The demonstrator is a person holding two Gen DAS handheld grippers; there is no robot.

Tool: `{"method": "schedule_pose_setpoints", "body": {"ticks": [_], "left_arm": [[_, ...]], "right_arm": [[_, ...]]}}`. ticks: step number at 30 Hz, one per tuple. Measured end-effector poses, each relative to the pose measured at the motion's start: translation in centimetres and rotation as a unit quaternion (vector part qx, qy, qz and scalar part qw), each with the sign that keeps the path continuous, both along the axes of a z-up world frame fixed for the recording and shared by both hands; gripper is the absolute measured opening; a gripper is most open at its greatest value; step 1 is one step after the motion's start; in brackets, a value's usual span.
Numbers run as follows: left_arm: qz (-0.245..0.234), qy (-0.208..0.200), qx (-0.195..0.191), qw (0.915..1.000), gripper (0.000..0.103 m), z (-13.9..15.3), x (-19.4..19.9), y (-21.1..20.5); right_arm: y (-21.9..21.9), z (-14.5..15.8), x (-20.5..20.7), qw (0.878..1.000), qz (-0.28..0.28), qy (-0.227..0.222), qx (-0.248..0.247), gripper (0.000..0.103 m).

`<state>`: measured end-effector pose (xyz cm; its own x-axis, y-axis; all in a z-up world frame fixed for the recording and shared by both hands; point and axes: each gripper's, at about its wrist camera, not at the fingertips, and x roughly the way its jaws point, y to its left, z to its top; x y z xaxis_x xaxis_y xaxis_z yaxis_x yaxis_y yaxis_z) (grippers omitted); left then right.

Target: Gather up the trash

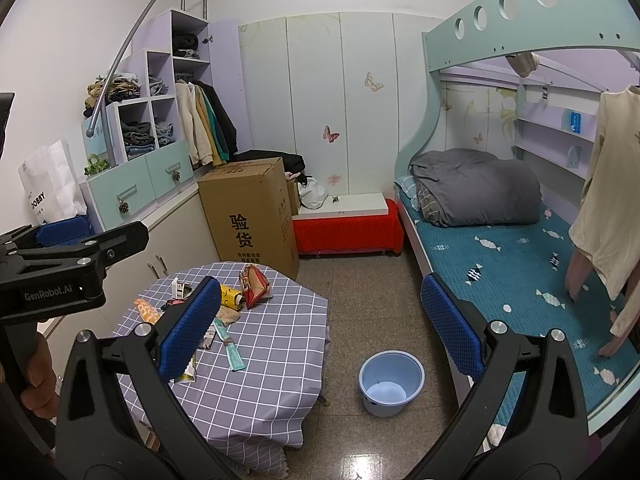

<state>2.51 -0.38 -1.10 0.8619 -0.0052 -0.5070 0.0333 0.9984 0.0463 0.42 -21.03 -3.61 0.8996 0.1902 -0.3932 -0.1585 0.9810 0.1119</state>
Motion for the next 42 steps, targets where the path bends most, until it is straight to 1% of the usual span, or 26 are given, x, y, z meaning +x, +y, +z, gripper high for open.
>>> {"method": "schedule_pose_setpoints", "body": {"ticks": [24, 33, 42], "left_arm": [[-0.001, 0.006, 0.004, 1.0000, 0.099, -0.6, 0.9, -0.3], [0.006, 0.015, 0.009, 0.9998, 0.099, -0.7, 1.3, -1.3], [0.013, 0.028, 0.013, 0.9994, 0.099, -0.7, 1.5, -2.8]], "right_arm": [[-0.1, -0.2, 0.3, 1.000, -0.001, 0.007, 0.004, 0.098], [-0.5, -0.4, 1.1, 1.000, 0.004, 0.015, 0.009, 0.098], [-1.7, -0.6, 1.4, 0.999, 0.015, 0.029, 0.018, 0.098]]}}
